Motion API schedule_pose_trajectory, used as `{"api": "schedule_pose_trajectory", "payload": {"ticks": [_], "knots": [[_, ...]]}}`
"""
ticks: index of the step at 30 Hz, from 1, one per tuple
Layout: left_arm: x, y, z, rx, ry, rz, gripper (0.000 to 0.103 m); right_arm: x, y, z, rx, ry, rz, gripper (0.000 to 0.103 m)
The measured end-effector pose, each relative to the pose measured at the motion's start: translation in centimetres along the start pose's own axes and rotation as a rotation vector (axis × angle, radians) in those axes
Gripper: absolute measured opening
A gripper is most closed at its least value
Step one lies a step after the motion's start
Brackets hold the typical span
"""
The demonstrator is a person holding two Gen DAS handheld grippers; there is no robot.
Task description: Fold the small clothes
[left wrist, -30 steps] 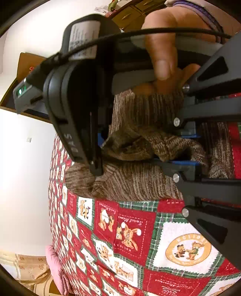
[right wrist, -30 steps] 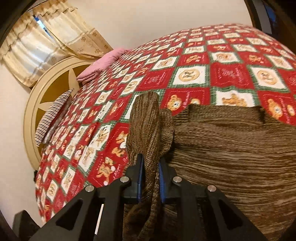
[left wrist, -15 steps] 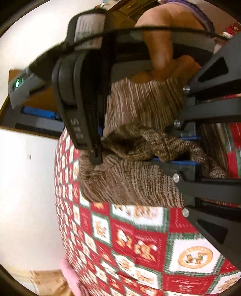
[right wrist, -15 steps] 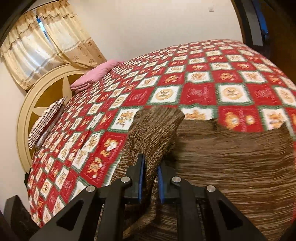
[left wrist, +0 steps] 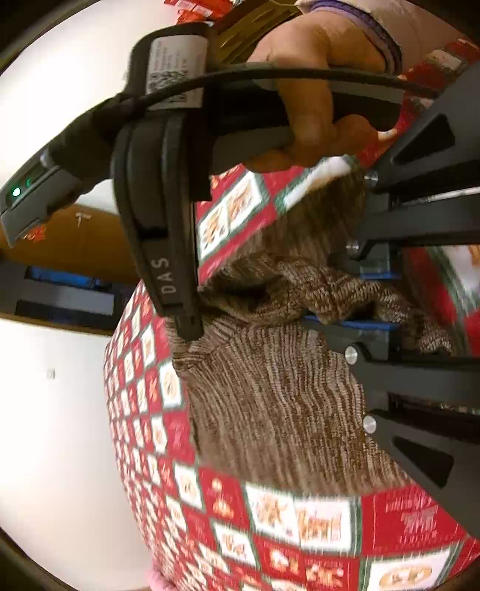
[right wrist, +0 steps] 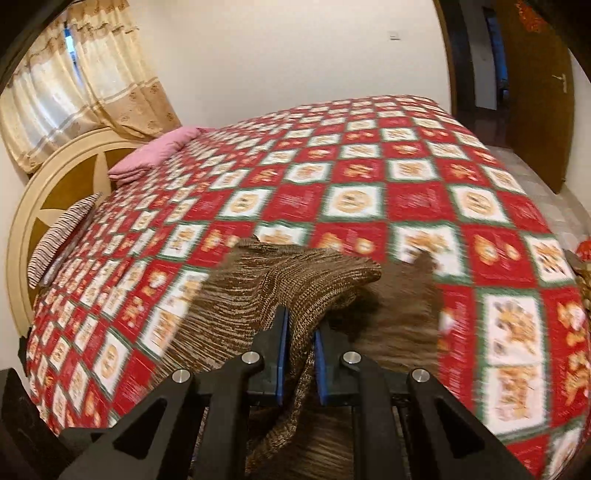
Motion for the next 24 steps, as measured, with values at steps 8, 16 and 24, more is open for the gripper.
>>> {"api": "schedule_pose_trajectory", "payload": {"ticks": [8,16,24], "knots": [[-2.0,-1.9,3.1,0.069,-0.016,0.022,0.016,-5.2,-4.1,0.2,0.065,-0.022,0.071,0.013],[-2.6,-2.6,2.3,0.038,-0.026,0.002,0.016,-7.5,-3.8,0.8,0.073,0.179,0.334,0.028],[-2.2,-2.4,2.1,0.026,-0.068,-0.041,0.016,-8.2,-1.0,3.3,0.045,0.232,0.395,0.049]]}}
Point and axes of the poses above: each gripper's, at about its wrist camera, not at the fingertips, and z roughly the way its jaws point, x to its left, y to its top, the point moved 5 cm from there along z, roughly the way its jaws point, and after that the axes turned 4 degrees about -x, right-handed, at the moved point
